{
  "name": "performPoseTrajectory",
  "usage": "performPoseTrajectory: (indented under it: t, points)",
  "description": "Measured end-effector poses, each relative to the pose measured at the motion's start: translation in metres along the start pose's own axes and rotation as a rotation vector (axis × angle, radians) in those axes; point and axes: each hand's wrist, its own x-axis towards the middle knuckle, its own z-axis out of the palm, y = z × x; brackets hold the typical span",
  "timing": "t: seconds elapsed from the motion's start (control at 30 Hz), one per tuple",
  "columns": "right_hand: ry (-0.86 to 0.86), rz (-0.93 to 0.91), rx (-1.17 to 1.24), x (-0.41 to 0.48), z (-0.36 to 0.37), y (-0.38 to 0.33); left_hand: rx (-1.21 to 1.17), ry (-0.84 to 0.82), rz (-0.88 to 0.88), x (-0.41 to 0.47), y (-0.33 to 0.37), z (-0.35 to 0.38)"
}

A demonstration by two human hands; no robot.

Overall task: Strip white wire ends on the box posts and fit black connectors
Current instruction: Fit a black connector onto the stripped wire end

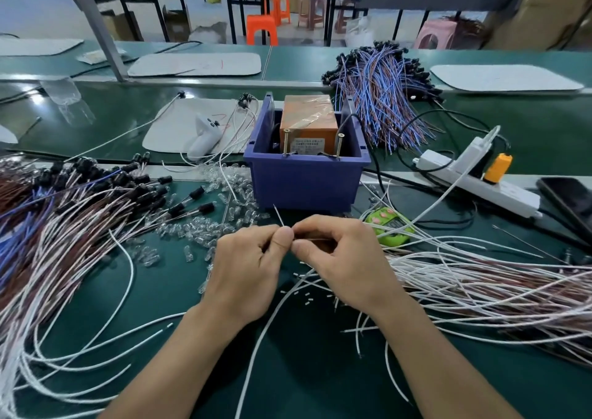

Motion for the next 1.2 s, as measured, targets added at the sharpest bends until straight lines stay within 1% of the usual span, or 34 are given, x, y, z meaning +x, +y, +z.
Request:
performPoseTrajectory:
  t: [0.2,0.37,0.43,0.5,0.57,0.67,0.77,0.9,1.0,1.07,1.13,1.2]
  points:
    - [-0.055,0.049,0.229,0.003,-0.002,0.003,-0.162,-0.009,-0.026,-0.001,0.014,0.003]
    - [-0.074,0.108,0.403,0.002,-0.002,0.006,-0.327,-0.112,-0.120,0.001,0.008,0.008]
    - [-0.089,0.138,0.475,0.002,-0.004,0.007,-0.388,-0.164,-0.127,0.003,0.006,0.009]
    - [-0.090,0.156,0.516,0.002,-0.004,0.007,-0.406,-0.181,-0.129,0.005,0.005,0.009]
    - [-0.080,0.158,0.483,0.002,-0.004,0.007,-0.351,-0.150,-0.109,0.005,0.005,0.007]
    - [-0.077,0.142,0.287,0.001,-0.004,0.006,-0.187,-0.085,-0.031,0.002,0.002,0.004]
    - [-0.106,0.082,0.117,-0.002,-0.006,0.003,-0.062,-0.043,0.039,0.000,0.002,-0.001]
    - [-0.132,0.022,-0.037,-0.006,-0.005,-0.001,-0.023,0.002,0.059,0.000,0.005,0.000]
    - [-0.138,0.005,-0.028,-0.008,-0.001,-0.003,-0.038,0.017,0.052,-0.003,0.009,0.003]
    - [-0.151,-0.006,0.051,-0.008,0.001,-0.006,-0.021,0.005,0.093,-0.003,0.012,0.002]
    - [-0.170,0.002,0.149,-0.009,0.002,-0.008,-0.113,0.009,0.079,-0.003,0.013,0.002]
    - [-0.174,0.017,0.222,-0.008,0.001,-0.010,-0.273,-0.004,-0.013,0.000,0.014,0.004]
